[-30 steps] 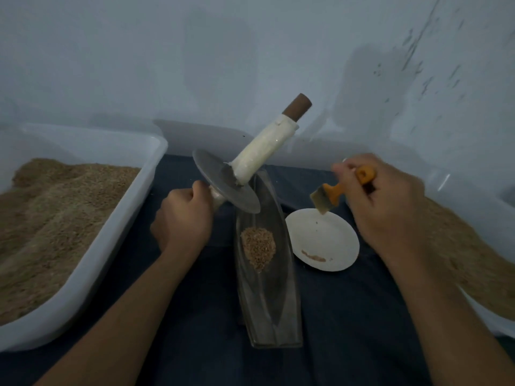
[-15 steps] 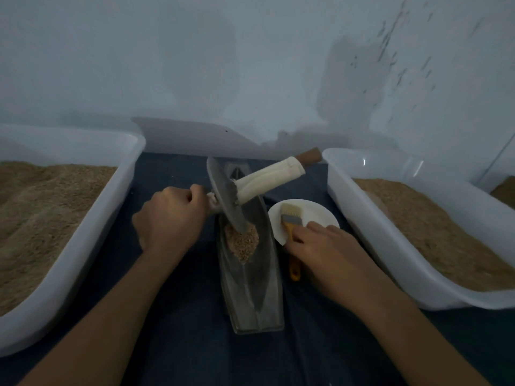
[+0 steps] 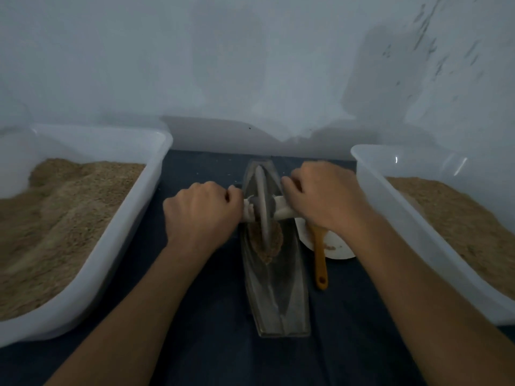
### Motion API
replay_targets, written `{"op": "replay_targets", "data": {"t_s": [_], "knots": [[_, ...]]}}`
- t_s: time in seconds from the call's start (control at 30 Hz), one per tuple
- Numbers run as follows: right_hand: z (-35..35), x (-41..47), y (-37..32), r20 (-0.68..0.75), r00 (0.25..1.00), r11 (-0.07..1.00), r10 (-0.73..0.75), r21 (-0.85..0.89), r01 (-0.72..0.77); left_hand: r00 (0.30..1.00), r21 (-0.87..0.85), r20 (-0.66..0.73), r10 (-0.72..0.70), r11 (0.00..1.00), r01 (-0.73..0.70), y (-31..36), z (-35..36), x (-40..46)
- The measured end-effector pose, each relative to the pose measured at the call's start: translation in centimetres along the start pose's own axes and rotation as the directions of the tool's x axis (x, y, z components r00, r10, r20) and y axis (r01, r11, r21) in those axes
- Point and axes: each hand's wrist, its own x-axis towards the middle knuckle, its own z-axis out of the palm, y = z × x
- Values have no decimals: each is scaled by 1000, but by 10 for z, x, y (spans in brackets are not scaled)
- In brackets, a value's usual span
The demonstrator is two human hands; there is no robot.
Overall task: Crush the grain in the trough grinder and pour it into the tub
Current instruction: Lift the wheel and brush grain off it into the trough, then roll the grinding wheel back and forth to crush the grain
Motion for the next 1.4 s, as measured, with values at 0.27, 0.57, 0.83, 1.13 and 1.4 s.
{"op": "replay_targets", "data": {"t_s": [0.27, 0.57, 0.83, 1.13, 1.4], "knots": [[24, 53, 15, 320, 934, 983, 162, 28, -180, 994, 44, 109, -28, 999, 23, -2, 19, 33], [14, -5, -1, 6, 991, 984, 133, -120, -131, 948, 211, 166, 271, 930, -302, 5, -23, -11], [11, -56, -12, -241, 970, 998, 39, -31, -47, 923, 230, 92, 373, 894, -385, -5, -37, -39], [30, 49, 23, 356, 921, 987, 158, -62, -145, 944, 265, 305, 122, 942, -208, 16, 3, 52], [10, -77, -13, -284, 957, 998, 62, 16, -61, 919, 59, 40, 393, 917, -394, -3, -43, -49]]}}
